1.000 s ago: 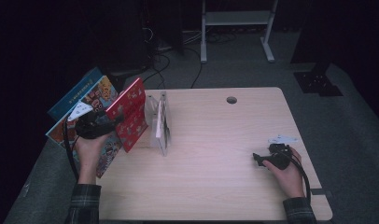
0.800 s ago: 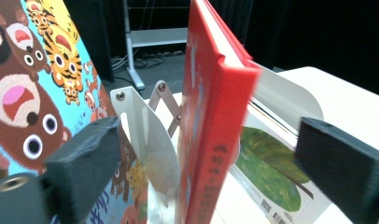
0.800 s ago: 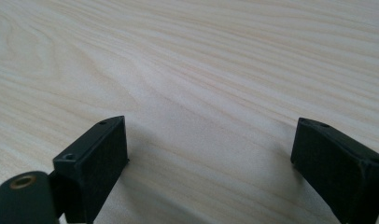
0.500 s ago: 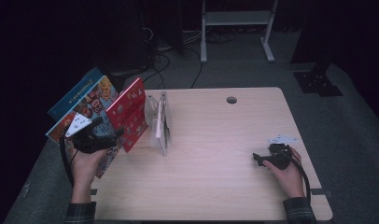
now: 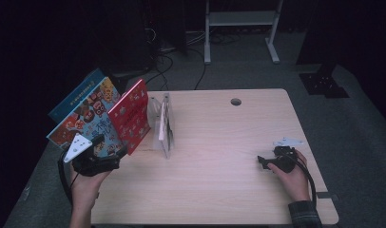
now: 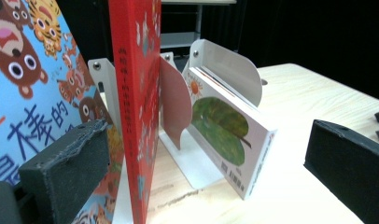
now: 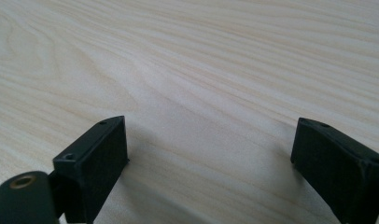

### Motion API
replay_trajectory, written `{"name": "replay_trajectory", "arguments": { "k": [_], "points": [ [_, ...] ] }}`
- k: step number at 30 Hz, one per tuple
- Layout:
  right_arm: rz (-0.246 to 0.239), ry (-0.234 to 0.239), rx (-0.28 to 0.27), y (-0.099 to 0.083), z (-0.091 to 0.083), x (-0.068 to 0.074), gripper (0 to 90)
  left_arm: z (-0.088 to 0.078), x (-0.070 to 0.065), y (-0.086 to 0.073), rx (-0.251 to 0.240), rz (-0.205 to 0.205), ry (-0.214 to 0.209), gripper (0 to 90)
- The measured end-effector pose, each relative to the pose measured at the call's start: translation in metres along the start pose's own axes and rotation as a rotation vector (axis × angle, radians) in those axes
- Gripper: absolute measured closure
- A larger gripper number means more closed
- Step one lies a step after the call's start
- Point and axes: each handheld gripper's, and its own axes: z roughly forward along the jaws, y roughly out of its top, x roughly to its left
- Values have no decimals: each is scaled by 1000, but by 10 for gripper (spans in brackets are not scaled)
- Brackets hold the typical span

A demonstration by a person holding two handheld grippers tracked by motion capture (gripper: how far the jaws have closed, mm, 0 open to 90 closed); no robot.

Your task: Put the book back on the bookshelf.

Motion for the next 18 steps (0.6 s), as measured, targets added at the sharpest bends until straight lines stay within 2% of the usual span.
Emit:
{"name": "replay_trajectory", "arguments": {
  "k": [3,8,10,18],
  "points": [
    [0,0,0,0,0,0,98,-3,-5,-7,4,5,8,0],
    [1,0,0,0,0,0,98,-8,-15,-14,9,11,-8,0],
    [0,0,0,0,0,0,97,-9,-18,-15,17,24,-11,0],
    [1,0,0,0,0,0,98,-8,-21,-16,19,16,-33,0]
  ]
}}
